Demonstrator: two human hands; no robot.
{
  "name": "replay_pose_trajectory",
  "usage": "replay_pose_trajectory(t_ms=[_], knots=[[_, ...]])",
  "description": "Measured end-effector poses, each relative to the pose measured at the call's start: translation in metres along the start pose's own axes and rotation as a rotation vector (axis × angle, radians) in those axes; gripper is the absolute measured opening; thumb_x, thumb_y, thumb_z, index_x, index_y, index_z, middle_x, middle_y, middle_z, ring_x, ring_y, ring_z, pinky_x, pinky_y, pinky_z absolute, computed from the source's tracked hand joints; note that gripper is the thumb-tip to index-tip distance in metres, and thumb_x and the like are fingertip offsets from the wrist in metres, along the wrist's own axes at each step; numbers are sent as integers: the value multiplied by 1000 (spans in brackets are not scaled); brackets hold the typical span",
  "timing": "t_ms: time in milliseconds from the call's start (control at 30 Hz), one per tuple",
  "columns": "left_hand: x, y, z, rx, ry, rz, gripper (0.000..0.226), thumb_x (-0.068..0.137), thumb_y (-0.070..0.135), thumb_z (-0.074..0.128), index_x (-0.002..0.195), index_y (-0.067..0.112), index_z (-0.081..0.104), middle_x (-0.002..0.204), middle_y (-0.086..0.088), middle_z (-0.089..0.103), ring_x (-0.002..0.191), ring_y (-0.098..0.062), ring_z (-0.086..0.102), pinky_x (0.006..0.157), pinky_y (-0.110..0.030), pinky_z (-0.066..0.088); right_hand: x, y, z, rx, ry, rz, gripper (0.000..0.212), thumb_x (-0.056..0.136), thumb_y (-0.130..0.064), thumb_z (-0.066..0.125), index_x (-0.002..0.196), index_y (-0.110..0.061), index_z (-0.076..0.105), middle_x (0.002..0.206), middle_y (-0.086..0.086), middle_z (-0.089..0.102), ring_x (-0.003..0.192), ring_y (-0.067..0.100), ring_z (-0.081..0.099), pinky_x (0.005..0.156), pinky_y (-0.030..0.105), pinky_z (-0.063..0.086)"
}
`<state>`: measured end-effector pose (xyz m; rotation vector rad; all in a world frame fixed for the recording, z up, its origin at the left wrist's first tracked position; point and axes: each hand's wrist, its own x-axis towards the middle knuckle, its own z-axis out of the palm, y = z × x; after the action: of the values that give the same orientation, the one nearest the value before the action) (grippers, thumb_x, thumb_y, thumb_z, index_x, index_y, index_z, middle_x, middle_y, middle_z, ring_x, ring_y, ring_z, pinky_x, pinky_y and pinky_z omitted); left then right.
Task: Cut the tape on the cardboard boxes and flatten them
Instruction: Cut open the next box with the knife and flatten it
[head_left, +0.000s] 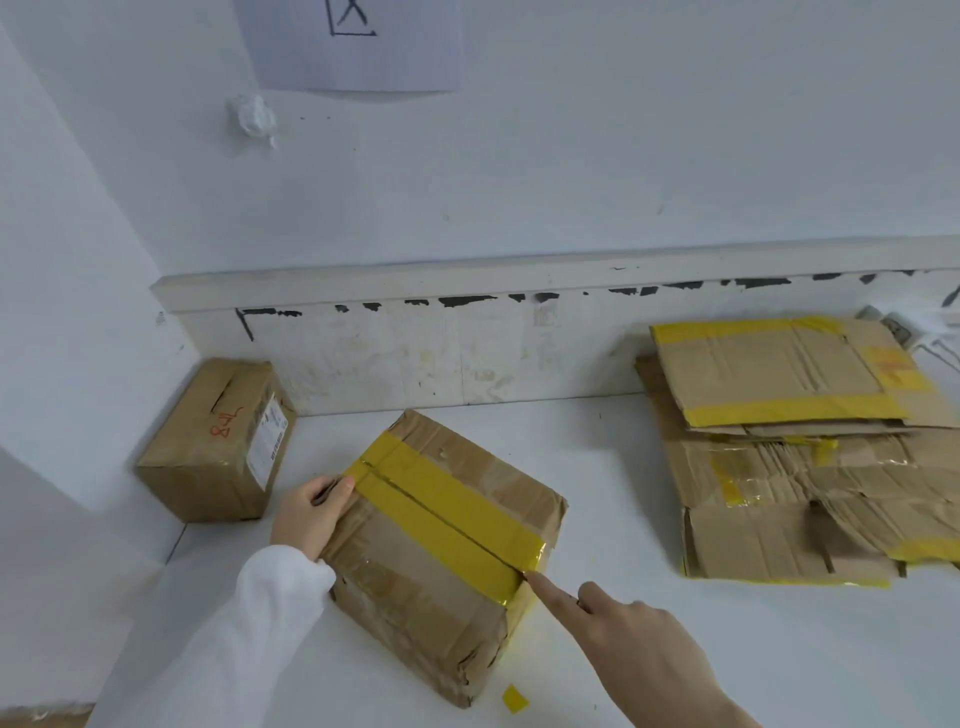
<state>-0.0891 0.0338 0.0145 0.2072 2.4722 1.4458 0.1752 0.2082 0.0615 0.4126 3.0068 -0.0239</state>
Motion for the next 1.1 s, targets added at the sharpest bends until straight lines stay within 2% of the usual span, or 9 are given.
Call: replay_pose_trajectory(t_ms=[67, 133, 200, 267, 367, 467, 567, 800, 1100], knots=[[-14, -4, -2, 31, 61, -12, 16, 93, 21, 57, 92, 8, 66, 85, -7, 65, 94, -32, 60, 78, -34, 45, -8, 6, 16, 66, 166, -19, 103, 17, -2, 79, 113, -37, 68, 65, -5, 19, 40, 19, 8, 37, 18, 5], [-32, -12, -6, 116, 146, -21, 25, 94, 22, 54, 108, 3, 63, 104, -15, 64, 106, -35, 56, 89, -39, 42, -10, 12, 35, 141, 214, 11, 104, 18, 0, 81, 115, -35, 67, 61, -6, 22, 40, 16, 10, 37, 18, 7], [-54, -17, -9, 169, 208, -26, 39, 94, 18, 53, 130, 2, 49, 127, -19, 54, 119, -35, 48, 99, -45, 37, -7, 14, 40, 385, 149, 118, 91, 51, -5, 84, 132, -30, 52, 60, -7, 41, 39, 15, 28, 38, 20, 25], [-72, -17, -13, 315, 274, 49, 57, 89, 5, 57, 141, 2, 34, 141, -24, 39, 128, -39, 38, 101, -54, 33, -6, 22, 51, 631, 113, 250, 69, 93, -13, 52, 143, -47, 19, 77, -13, 55, 59, 11, 53, 59, 23, 45], [-80, -8, -23, 730, 247, 549, 66, 77, -1, 61, 140, 3, 40, 145, -19, 37, 132, -35, 34, 98, -60, 33, 8, 31, 56, 1028, 81, 359, 48, 99, -10, 33, 134, -43, 34, 77, -8, 59, 64, 6, 58, 65, 22, 47], [-73, 15, -24, 955, -163, 981, 51, 98, 35, 31, 140, 8, 37, 148, 1, 32, 144, -8, 9, 115, -37, 9, 28, 34, 45, 1183, 20, 394, 40, 99, -9, 31, 128, -34, 43, 82, -6, 60, 47, 4, 51, 45, 15, 39], [-67, 23, -9, 1090, -422, 855, 84, 89, 68, 1, 148, 10, 16, 158, 5, 0, 140, 5, -13, 117, -35, -4, 41, 33, 42, 1128, 29, 331, 27, 100, -17, 36, 114, -25, 57, 73, -7, 57, 36, -1, 46, 37, 10, 30], [-76, 16, 5, 1143, -264, 397, 105, 48, 88, -27, 138, 35, -20, 145, 23, -27, 135, 6, -22, 114, -50, -2, 63, 31, 41, 1087, -63, 262, 35, 100, -21, 36, 123, -34, 59, 61, -11, 52, 34, -5, 43, 39, 8, 29], [-79, 18, 26, 1119, -185, 262, 68, 80, 69, 12, 138, 47, -15, 137, 29, -31, 128, 8, -24, 114, -56, 1, 78, 36, 31, 1049, -27, 200, 34, 101, -19, 37, 122, -23, 63, 60, -4, 50, 41, 2, 40, 43, 9, 28]])
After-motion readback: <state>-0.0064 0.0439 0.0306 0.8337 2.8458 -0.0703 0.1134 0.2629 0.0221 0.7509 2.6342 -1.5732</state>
